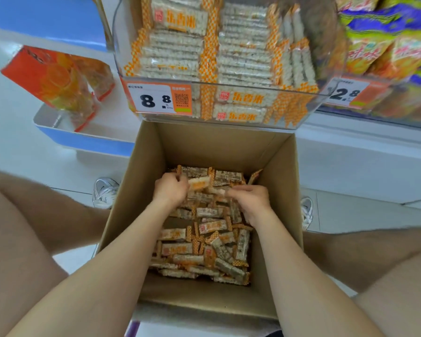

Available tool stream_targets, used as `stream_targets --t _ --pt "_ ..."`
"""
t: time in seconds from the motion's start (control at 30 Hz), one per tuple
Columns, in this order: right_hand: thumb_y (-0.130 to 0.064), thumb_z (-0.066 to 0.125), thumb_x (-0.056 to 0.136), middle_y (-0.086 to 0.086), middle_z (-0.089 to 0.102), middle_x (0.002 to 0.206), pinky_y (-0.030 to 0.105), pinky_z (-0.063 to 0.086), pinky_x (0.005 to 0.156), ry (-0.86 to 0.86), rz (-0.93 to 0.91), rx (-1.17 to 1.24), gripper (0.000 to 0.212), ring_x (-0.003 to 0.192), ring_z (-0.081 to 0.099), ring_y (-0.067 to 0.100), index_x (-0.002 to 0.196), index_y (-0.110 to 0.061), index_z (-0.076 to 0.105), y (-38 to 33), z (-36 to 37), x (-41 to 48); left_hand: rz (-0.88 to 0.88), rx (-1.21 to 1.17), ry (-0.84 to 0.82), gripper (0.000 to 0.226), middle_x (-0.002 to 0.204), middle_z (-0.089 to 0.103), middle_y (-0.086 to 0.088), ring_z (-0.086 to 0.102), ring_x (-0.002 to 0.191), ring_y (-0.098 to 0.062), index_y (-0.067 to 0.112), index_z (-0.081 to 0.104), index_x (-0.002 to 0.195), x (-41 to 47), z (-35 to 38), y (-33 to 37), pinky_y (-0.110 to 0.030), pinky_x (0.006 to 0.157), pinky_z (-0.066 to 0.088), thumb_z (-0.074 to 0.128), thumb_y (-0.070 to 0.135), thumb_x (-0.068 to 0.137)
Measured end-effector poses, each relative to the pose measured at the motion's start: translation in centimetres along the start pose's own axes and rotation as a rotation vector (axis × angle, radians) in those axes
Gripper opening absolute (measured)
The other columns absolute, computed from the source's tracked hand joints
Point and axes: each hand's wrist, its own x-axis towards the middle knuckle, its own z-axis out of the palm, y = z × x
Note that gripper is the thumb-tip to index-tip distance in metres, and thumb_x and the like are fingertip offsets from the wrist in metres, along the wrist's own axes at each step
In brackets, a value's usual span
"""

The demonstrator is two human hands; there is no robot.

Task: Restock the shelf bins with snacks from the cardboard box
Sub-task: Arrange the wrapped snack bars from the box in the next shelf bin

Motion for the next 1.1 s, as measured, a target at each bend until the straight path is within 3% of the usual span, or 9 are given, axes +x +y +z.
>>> stream_targets --t 0.07,0.13,0.23,0.3,0.43,0.53,0.7,0.9,1.1 --pt "-0.029 0.083 0.083 0.005 0.077 0.091 0.040 0.061 0.088 0.058 -0.030 0.039 0.017 0.091 0.073 0.022 0.091 -0.015 0.077 -0.8 -0.4 -0.9 -0.019 -0.017 -0.012 0.048 0.073 0.076 -0.010 0.074 0.060 -0.025 0.008 0.069 0.100 -0.8 -0.8 0.6 -0.034 0.059 0.060 0.038 0.042 0.111" --pt "-0.039 0.073 0.089 0.009 0.076 0.076 0.041 0.060 0.075 0.104 -0.096 0.028 0.031 0.073 0.071 0.022 0.088 -0.009 0.077 -1.4 -0.7 -1.7 -0.032 -0.053 -0.014 0.045 0.069 0.075 -0.011 0.074 0.055 -0.022 0.006 0.065 0.102 -1.7 -1.4 1.2 -0.031 0.052 0.058 0.038 0.042 0.112" --pt "-0.042 0.066 0.091 0.008 0.071 0.064 0.049 0.060 0.075 0.120 -0.212 -0.043 0.036 0.063 0.067 0.022 0.081 -0.009 0.077 -2.4 -1.0 -2.6 -0.004 -0.128 -0.038 0.026 0.076 0.076 -0.014 0.076 0.061 -0.025 0.020 0.054 0.108 -2.7 -2.1 2.0 -0.034 0.056 0.061 0.038 0.040 0.112" --pt "-0.044 0.065 0.095 0.006 0.073 0.065 0.048 0.059 0.074 0.081 -0.265 -0.046 0.032 0.062 0.066 0.021 0.086 -0.015 0.077 -3.0 -1.0 -3.2 0.007 -0.152 -0.069 0.026 0.077 0.076 -0.015 0.077 0.065 -0.029 0.022 0.054 0.104 -3.0 -2.5 2.6 -0.039 0.063 0.065 0.038 0.041 0.112" --pt "-0.047 0.066 0.101 0.011 0.077 0.078 0.028 0.051 0.058 -0.115 -0.344 0.020 0.035 0.062 0.065 0.017 0.106 -0.013 0.073 -4.6 -1.7 -4.9 -0.068 -0.234 -0.189 0.045 0.080 0.076 -0.018 0.073 0.062 -0.028 0.009 0.064 0.101 -3.4 -3.6 3.8 -0.035 0.059 0.062 0.039 0.045 0.111" --pt "-0.043 0.078 0.093 0.011 0.079 0.083 0.030 0.053 0.061 -0.238 -0.403 -0.008 0.035 0.069 0.070 0.020 0.111 -0.013 0.071 -5.9 -2.5 -6.2 -0.159 -0.324 -0.337 0.052 0.084 0.077 -0.018 0.066 0.059 -0.022 0.007 0.073 0.108 -3.9 -5.5 5.2 -0.031 0.057 0.055 0.041 0.047 0.111" --pt "-0.046 0.087 0.083 -0.002 0.079 0.096 0.035 0.063 0.077 -0.190 -0.550 -0.182 0.029 0.080 0.076 0.013 0.104 -0.029 0.077 -8.0 -3.4 -7.2 -0.178 -0.453 -0.488 0.040 0.093 0.074 -0.022 0.056 0.060 -0.017 0.004 0.068 0.122 -4.8 -9.4 6.6 -0.025 0.050 0.042 0.049 0.037 0.109" --pt "-0.057 0.086 0.078 -0.019 0.071 0.120 0.039 0.053 0.103 -0.250 -0.707 -0.292 0.031 0.117 0.063 0.001 0.099 -0.036 0.077 -10.7 -3.7 -10.1 -0.086 -0.306 -0.577 0.045 0.089 0.071 -0.020 0.049 0.062 -0.017 -0.001 0.065 0.124 -6.6 -13.3 8.9 -0.023 0.049 0.035 0.049 0.038 0.109" --pt "-0.033 0.088 0.085 -0.008 0.075 0.098 0.023 0.046 0.076 -0.246 -0.872 -0.107 0.021 0.087 0.065 0.003 0.096 -0.025 0.072 -12.9 -3.3 -14.5 0.244 -0.153 -0.618 0.063 0.100 0.070 -0.009 0.058 0.083 -0.020 0.012 0.072 0.123 -10.4 -18.2 12.3 -0.030 0.068 0.047 0.067 0.066 0.089"
